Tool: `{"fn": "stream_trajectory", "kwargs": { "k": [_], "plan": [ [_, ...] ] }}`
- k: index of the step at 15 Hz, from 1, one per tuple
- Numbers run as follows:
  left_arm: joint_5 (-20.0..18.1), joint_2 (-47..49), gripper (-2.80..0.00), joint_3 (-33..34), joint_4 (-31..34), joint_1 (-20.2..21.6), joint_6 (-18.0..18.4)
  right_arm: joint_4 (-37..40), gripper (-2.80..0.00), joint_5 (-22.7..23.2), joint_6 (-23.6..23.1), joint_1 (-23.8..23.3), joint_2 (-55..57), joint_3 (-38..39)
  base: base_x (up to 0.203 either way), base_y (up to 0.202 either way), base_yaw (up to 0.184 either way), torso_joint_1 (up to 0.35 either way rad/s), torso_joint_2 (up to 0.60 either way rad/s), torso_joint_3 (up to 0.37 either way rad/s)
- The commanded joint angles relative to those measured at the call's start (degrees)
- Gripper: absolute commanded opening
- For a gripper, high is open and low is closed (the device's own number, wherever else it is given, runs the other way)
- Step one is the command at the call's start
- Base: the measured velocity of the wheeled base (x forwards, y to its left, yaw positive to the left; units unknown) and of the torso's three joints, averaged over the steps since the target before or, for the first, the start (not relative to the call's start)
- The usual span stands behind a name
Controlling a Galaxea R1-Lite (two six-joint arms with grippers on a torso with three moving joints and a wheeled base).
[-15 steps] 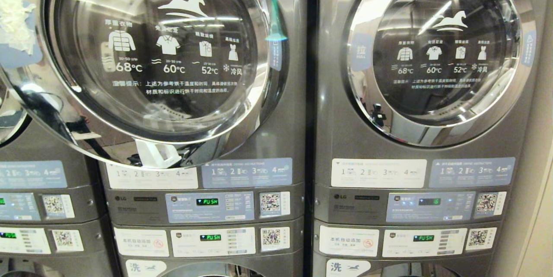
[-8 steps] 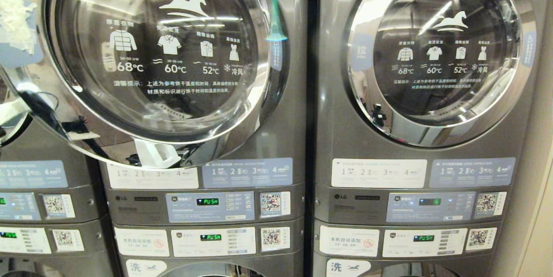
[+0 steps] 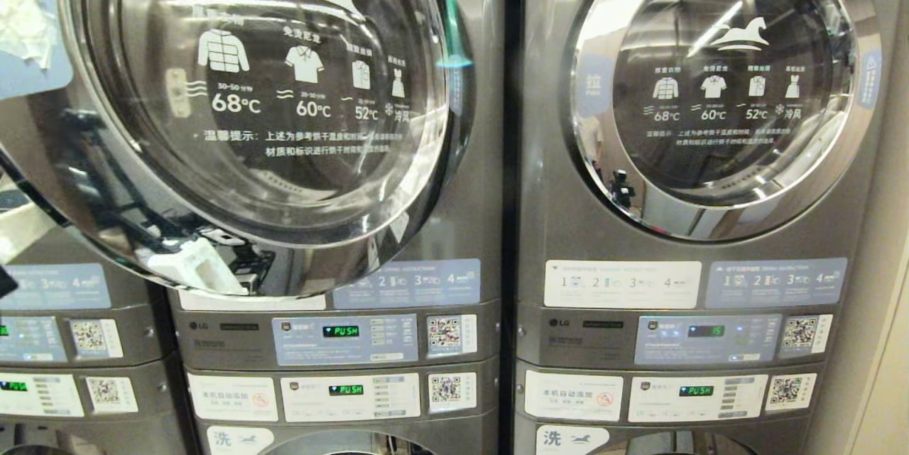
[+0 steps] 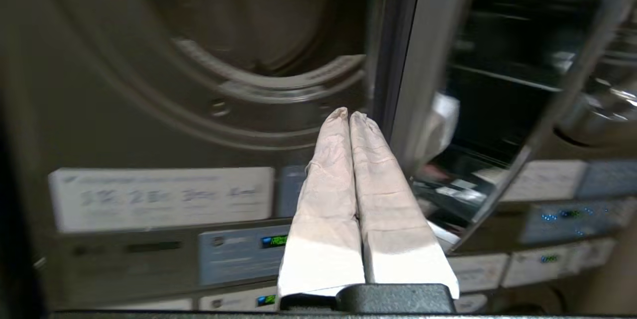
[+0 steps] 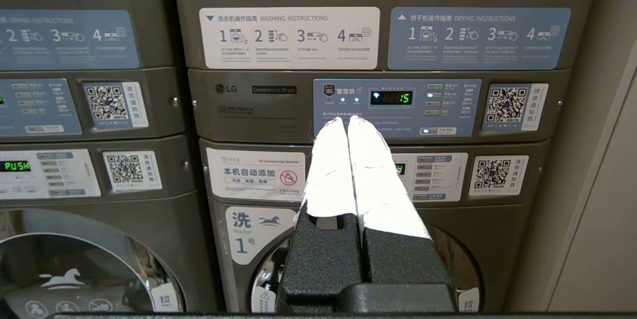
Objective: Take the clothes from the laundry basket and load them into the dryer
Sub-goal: Open the dryer
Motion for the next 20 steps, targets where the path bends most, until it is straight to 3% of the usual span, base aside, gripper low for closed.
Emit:
{"fn": "stream_trajectory", "kwargs": {
  "k": [1,6,9,12,16,17,18,20],
  "plan": [
    [0.27,-8.67,-2.80,2.53,0.24,-8.29,0.75,0.00,-2.80,0.01,0.00,0.02,-0.01,0.00,0.000,0.000,0.000,0.000,0.00,0.000],
    [0.31,-18.20,-2.80,2.63,12.63,-16.30,7.90,0.00,-2.80,0.01,0.00,-0.06,-0.01,0.00,0.000,0.000,0.000,0.000,0.00,0.000],
    [0.40,-15.80,-2.80,0.92,12.86,-16.30,9.18,0.00,-2.80,0.01,0.00,-0.06,-0.01,0.00,0.000,0.000,0.000,0.000,0.00,0.000],
    [0.73,-14.41,-2.80,-0.11,12.73,-16.30,12.75,0.00,-2.80,0.01,0.09,-0.06,-0.01,0.00,0.000,0.000,0.000,0.000,0.00,0.000],
    [0.90,-20.83,-2.80,4.80,14.74,-16.19,18.48,0.00,-2.80,0.01,0.09,-0.06,-0.01,0.00,0.000,0.000,0.000,0.000,0.00,0.000],
    [2.30,-23.90,-2.80,6.77,17.26,-15.57,19.40,0.00,-2.80,0.01,0.09,-0.06,-0.01,0.00,0.000,0.000,0.000,0.000,0.00,0.000],
    [6.55,-27.72,-2.80,8.71,21.08,-14.59,20.18,0.00,-2.80,0.01,0.09,-0.06,-0.01,0.00,0.000,0.000,0.000,0.000,0.00,0.000],
    [18.50,-35.62,-2.80,12.48,31.98,-13.55,20.36,0.00,-2.80,0.01,0.00,-0.06,-0.01,0.00,0.000,0.000,0.000,0.000,0.00,0.000]
  ]
}}
